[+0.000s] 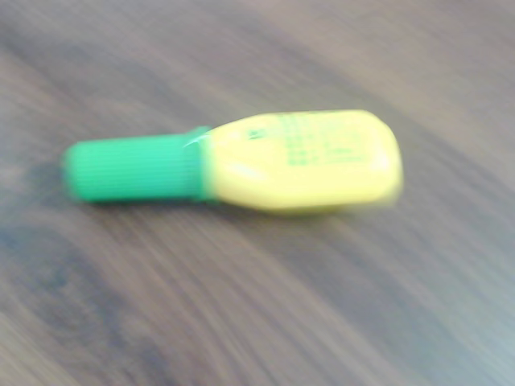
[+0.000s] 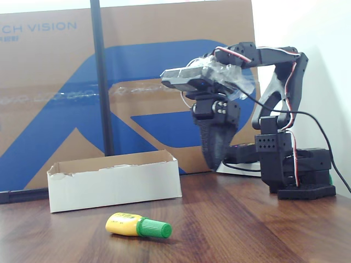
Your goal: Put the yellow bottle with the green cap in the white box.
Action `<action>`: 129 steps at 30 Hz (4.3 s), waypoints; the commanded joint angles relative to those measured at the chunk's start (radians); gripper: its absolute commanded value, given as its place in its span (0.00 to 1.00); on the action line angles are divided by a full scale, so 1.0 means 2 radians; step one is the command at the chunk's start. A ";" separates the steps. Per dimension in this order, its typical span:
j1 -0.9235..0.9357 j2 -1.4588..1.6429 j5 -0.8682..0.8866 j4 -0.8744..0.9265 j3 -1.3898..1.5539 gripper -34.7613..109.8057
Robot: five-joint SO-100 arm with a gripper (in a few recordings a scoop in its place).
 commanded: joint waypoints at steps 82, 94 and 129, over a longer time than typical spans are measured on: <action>0.024 -0.380 -0.057 -0.216 -0.216 0.42; 0.028 -0.427 -0.046 -0.173 -0.284 0.41; 0.148 -0.078 0.016 -0.135 -0.149 0.24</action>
